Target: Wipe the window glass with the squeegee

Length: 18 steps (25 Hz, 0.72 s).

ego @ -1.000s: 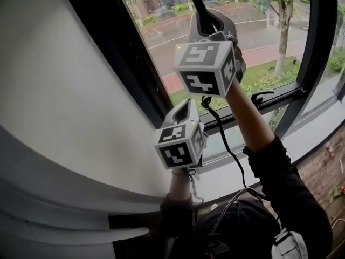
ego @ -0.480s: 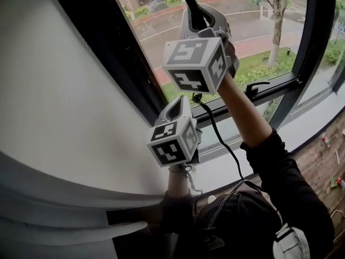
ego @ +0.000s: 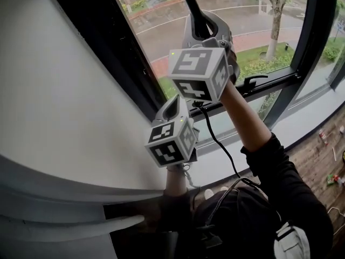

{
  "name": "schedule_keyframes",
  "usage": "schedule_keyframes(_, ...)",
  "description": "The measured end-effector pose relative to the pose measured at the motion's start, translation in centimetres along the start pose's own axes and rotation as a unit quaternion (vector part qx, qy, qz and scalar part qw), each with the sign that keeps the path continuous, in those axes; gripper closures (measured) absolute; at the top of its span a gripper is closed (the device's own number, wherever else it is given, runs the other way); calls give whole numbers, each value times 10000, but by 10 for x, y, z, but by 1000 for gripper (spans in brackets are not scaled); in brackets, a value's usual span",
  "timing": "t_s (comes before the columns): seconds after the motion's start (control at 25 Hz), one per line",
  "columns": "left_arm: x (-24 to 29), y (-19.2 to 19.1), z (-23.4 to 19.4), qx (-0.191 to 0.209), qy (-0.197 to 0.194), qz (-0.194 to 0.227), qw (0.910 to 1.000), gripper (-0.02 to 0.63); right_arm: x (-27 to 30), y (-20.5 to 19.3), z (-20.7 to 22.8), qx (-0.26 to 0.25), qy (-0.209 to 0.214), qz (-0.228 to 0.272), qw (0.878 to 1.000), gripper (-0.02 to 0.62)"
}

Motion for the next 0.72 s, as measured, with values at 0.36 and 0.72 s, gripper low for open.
schedule_keyframes(0.36, -1, -11, 1, -57, -6, -58, 10000, 603, -14, -29, -2, -55, 10, -124, 9999, 532)
schedule_keyframes(0.72, 2, -33, -5, -142, 68, -270, 9995, 603, -29, -63, -5, -60, 54, -310, 9995, 534)
Point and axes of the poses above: the fingertips, and each gripper's own axes: x forward along the fingers, z to its right, y out of its top, the point moved 1 cm from there along -x, backward along the fingers, and after that the axes turned 9 degrees about x, right-handed, at the moved point
